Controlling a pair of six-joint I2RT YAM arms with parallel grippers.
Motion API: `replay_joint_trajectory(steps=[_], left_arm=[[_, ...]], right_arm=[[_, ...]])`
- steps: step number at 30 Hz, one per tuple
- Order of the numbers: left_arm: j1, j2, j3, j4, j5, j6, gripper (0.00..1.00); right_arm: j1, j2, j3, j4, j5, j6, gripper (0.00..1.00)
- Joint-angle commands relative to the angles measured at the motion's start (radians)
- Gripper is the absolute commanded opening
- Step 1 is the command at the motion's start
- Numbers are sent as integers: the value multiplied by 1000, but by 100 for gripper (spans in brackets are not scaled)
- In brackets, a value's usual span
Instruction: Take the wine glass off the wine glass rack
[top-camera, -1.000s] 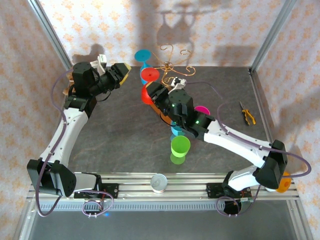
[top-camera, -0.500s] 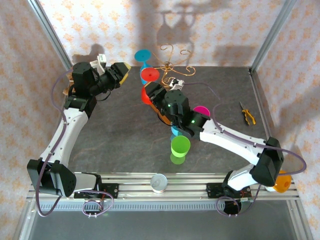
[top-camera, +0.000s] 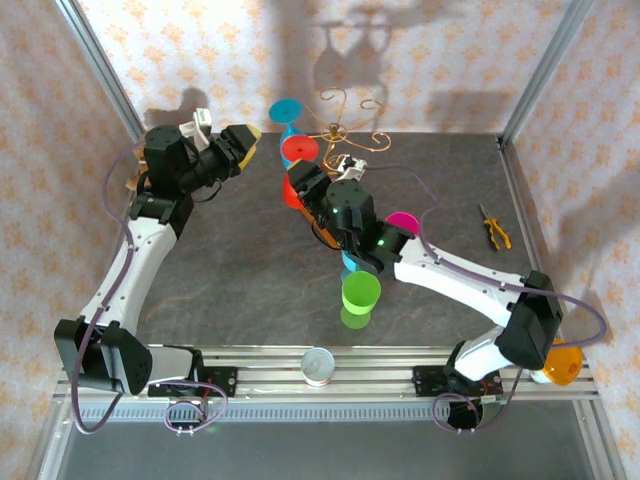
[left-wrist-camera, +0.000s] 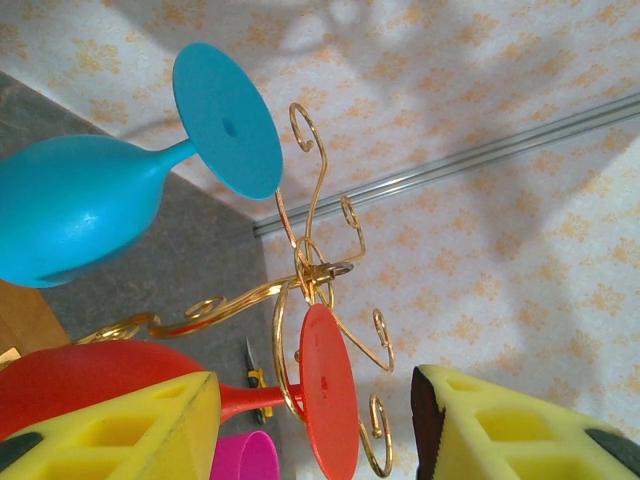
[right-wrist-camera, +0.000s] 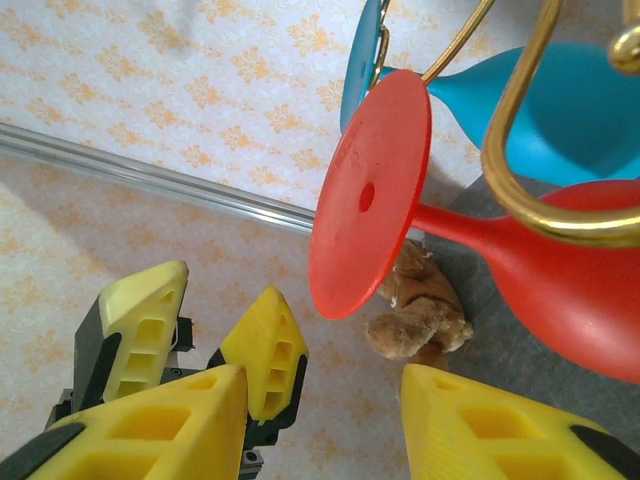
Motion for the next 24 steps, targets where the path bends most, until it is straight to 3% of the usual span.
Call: replay_joint_trajectory(steps=[1, 24], left_arm=[[14, -31, -3, 41, 31, -1, 52], [17, -7, -20, 131, 42, -63, 52]], right_arm=[[-6, 11, 38, 40, 42, -14, 45], [-60, 46, 58, 45, 17, 68, 32]])
